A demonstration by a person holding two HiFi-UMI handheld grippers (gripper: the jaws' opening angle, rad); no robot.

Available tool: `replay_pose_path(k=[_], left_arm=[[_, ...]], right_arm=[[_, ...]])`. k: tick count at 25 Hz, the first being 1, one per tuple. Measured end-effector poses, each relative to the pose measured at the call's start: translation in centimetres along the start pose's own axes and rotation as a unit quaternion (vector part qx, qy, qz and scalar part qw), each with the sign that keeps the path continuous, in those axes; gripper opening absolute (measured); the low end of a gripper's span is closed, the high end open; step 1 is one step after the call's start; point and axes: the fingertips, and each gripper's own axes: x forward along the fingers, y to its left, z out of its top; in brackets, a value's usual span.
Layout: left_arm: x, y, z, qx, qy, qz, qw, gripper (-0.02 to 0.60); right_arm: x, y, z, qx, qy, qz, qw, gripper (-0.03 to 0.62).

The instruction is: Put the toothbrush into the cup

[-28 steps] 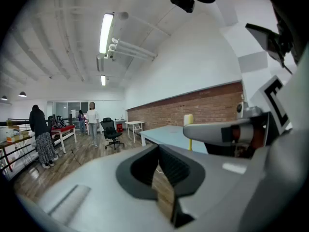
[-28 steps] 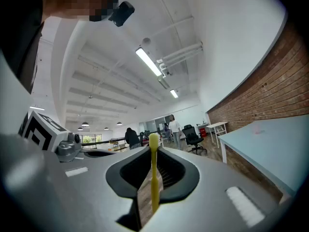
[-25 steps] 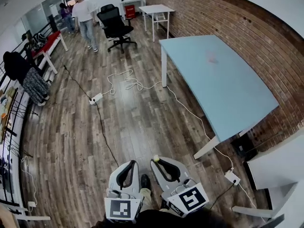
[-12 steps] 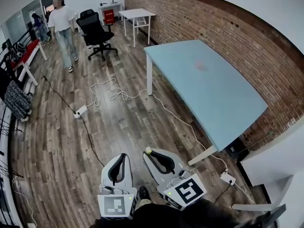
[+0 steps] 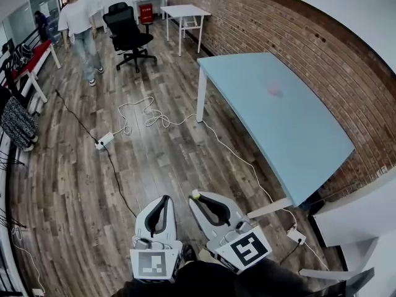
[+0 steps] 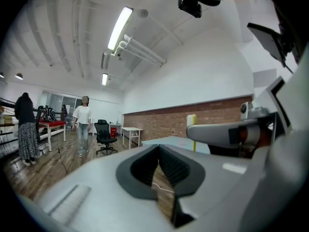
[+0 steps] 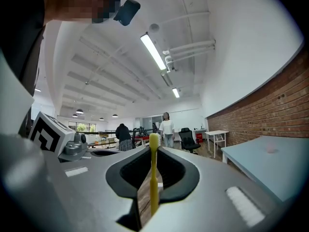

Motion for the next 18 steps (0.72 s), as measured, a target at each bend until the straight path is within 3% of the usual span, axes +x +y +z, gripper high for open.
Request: replay_pose_path(k=[7,18], left_arm=[[4.0,1.8,-1.2,-0.007,0.019,-0.007,0.9998,0.009],[15.2,3.9,1.1,0.022,0.028,-0.006,0.9993,0.009]], right_arm=[[3.6,-3.1,-0.7,0.008,0.004,-0.010,1.000,0.038],[11.2,-11.5,0.2,0.016,-0.013,-0.001,1.000,0.038]])
